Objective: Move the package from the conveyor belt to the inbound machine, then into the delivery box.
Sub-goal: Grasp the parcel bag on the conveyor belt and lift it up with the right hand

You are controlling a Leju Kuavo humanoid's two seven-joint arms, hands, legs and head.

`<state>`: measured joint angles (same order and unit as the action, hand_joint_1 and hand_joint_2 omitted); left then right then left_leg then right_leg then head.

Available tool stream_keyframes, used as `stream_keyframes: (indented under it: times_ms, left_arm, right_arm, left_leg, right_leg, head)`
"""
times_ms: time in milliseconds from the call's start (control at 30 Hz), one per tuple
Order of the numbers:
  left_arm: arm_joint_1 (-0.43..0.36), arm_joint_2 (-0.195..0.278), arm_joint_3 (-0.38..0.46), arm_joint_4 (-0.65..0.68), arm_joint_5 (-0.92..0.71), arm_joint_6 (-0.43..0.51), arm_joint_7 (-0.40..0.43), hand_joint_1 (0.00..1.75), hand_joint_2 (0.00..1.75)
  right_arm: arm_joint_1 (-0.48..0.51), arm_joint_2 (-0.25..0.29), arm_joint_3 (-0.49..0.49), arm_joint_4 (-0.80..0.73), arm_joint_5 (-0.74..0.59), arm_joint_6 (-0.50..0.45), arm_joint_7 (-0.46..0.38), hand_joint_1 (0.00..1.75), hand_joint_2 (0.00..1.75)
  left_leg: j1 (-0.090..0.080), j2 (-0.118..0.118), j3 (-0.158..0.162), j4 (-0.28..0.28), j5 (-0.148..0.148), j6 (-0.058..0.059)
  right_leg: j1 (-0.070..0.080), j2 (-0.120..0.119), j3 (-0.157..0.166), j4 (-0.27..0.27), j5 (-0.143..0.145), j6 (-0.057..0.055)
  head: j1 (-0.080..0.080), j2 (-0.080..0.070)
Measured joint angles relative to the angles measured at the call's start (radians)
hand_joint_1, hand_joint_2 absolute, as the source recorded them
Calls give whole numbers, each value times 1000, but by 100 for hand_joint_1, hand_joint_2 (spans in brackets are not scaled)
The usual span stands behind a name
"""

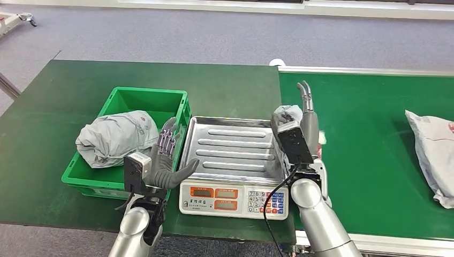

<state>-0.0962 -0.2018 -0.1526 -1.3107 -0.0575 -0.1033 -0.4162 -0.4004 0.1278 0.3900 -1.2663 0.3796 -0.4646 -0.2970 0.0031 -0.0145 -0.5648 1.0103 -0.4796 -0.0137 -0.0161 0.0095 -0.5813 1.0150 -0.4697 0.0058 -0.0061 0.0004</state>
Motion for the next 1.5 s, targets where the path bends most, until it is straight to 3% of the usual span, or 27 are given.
stream_keyframes:
  times_ms: [267,467,667,900,1267,1500]
  left_arm:
    - [6,3,1,-4,1,11,9,0,175]
    - [36,9,16,-35,3,14,21,0,175]
    - [59,9,24,-54,2,14,27,0,175]
    - [65,1,25,-62,-4,10,27,0,175]
    - [66,-3,25,-70,-6,8,27,0,175]
    - [67,-3,25,-77,-7,-1,40,0,175]
  right_arm:
    - [30,-3,-10,23,33,-25,56,0,175]
    - [186,-10,-90,-10,191,-73,121,0,175]
    - [336,-11,-126,-168,291,-69,163,0,175]
    - [422,-5,-158,-288,280,-70,129,0,175]
    - [453,-2,-173,-343,279,-71,126,0,175]
    - [475,1,-224,-337,202,-18,186,0,175]
  left_leg:
    - [0,-1,0,0,0,0]
    - [0,-1,-1,0,-1,1]
    - [0,-2,-2,0,-1,1]
    - [0,-1,-1,0,-1,1]
    - [0,-1,-1,0,-1,1]
    - [0,-1,-1,0,-1,1]
  right_leg:
    - [0,0,0,0,0,0]
    - [0,-1,-1,0,-1,0]
    - [0,-2,-2,0,-2,1]
    - [0,-2,-1,0,-1,1]
    - [0,-2,-1,0,-1,1]
    - [0,-2,-1,0,-1,1]
  head:
    - [0,0]
    - [0,0]
    - [0,0]
    - [0,0]
    - [0,0]
    - [0,0]
